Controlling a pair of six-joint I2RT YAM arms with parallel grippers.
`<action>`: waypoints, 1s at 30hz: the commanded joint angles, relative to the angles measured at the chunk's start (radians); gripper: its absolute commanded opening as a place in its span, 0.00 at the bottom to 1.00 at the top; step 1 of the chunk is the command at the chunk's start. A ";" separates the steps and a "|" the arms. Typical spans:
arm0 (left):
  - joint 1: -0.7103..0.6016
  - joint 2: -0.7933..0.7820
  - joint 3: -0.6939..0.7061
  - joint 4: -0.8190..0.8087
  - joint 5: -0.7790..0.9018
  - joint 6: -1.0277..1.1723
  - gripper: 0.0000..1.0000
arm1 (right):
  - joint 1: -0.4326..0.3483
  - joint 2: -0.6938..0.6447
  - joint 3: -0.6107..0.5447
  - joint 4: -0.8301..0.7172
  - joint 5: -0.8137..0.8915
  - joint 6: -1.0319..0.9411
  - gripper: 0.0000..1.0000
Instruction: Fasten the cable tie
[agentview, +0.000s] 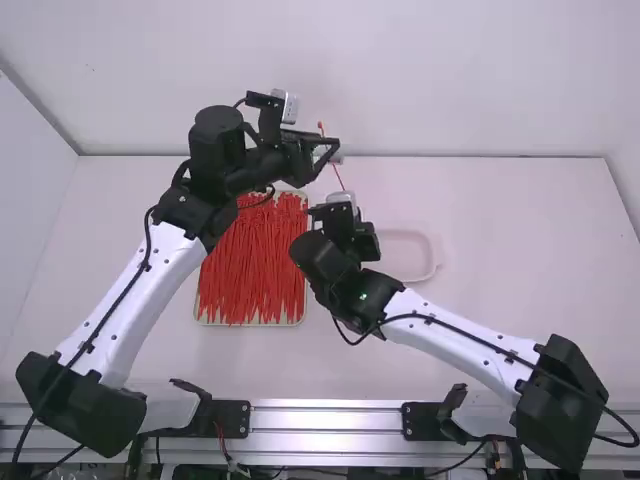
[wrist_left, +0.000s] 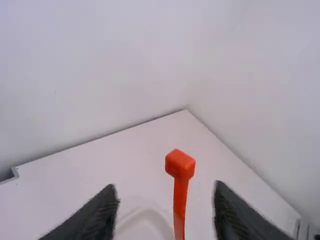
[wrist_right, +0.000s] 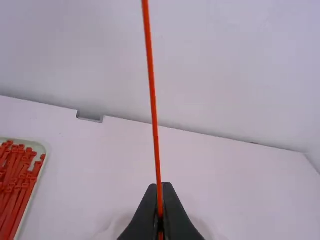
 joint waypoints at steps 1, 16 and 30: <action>-0.016 0.002 0.030 0.004 0.011 0.000 0.33 | 0.001 0.000 0.031 0.001 0.025 0.002 0.00; -0.015 0.002 0.030 0.023 0.011 0.021 0.01 | 0.006 0.000 0.031 0.000 0.019 -0.018 0.08; 0.030 0.002 0.030 -0.011 -0.063 0.117 0.01 | 0.002 -0.044 0.032 0.028 -0.127 -0.130 0.98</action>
